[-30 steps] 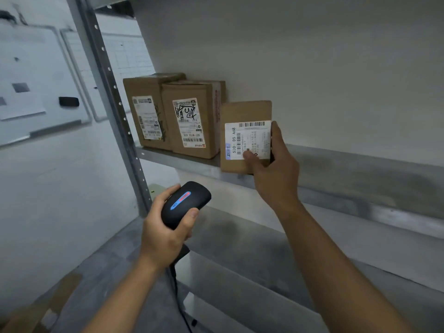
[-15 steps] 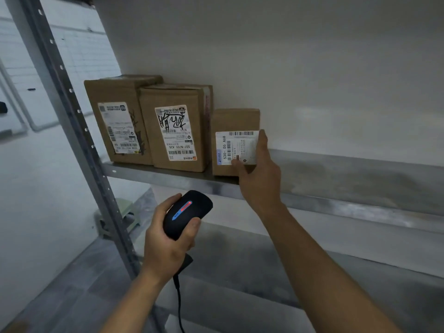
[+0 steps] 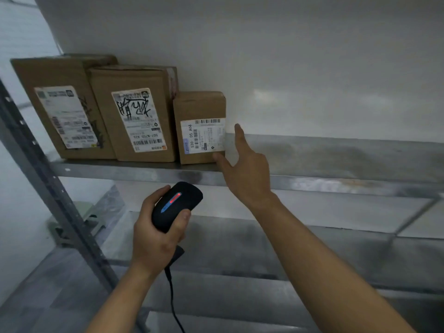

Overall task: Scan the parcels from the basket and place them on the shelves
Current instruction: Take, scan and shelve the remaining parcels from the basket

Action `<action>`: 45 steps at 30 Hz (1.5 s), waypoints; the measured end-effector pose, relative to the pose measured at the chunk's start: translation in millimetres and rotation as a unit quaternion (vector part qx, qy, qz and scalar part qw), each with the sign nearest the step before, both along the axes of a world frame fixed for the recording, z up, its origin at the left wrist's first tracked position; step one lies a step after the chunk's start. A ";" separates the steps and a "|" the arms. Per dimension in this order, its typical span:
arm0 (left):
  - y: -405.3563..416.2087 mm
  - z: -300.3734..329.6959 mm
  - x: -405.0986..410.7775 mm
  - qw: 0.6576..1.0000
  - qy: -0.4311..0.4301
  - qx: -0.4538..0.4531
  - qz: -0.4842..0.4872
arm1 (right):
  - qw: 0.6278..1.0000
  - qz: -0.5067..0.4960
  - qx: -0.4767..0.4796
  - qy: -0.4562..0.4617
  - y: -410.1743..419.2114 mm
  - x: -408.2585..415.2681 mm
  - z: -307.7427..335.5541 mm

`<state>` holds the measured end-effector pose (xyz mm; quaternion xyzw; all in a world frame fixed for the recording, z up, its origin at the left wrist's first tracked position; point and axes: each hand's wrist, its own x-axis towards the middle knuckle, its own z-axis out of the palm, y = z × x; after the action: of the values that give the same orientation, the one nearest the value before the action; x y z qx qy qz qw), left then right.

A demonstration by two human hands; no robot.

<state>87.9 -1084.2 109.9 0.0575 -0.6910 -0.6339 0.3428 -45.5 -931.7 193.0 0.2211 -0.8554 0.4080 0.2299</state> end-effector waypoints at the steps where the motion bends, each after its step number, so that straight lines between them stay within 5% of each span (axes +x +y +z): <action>1: 4.0 -1.4 -1.6 1.000 -0.003 -0.002 -0.005 | 1.000 -0.009 -0.005 0.007 6.8 0.6 -2.2; 9: 50.3 -4.8 -21.5 0.996 -0.010 -0.010 -0.087 | 0.983 -0.022 -0.129 0.132 64.3 16.0 -17.1; 14: 93.4 -6.7 -32.5 0.989 -0.018 -0.038 -0.144 | 0.996 0.014 -0.086 0.021 135.5 54.4 -45.6; 21: 200.3 -30.4 -39.6 0.962 -0.057 -0.088 -0.251 | 0.977 -0.099 0.035 -0.185 270.1 104.9 -124.9; 32: 443.0 -36.7 -31.0 0.874 -0.073 -0.100 -0.471 | 0.925 -0.307 -0.083 -0.206 467.2 196.3 -144.4; 45: 646.5 -66.3 6.6 0.745 -0.081 -0.176 -0.638 | 0.792 -0.502 -0.267 -0.224 632.9 327.0 -202.1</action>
<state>94.5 -437.7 43.6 -0.4068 -0.6911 -0.5647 -0.1949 281.5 -298.7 -9.1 -0.4066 -0.7307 0.4858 0.2544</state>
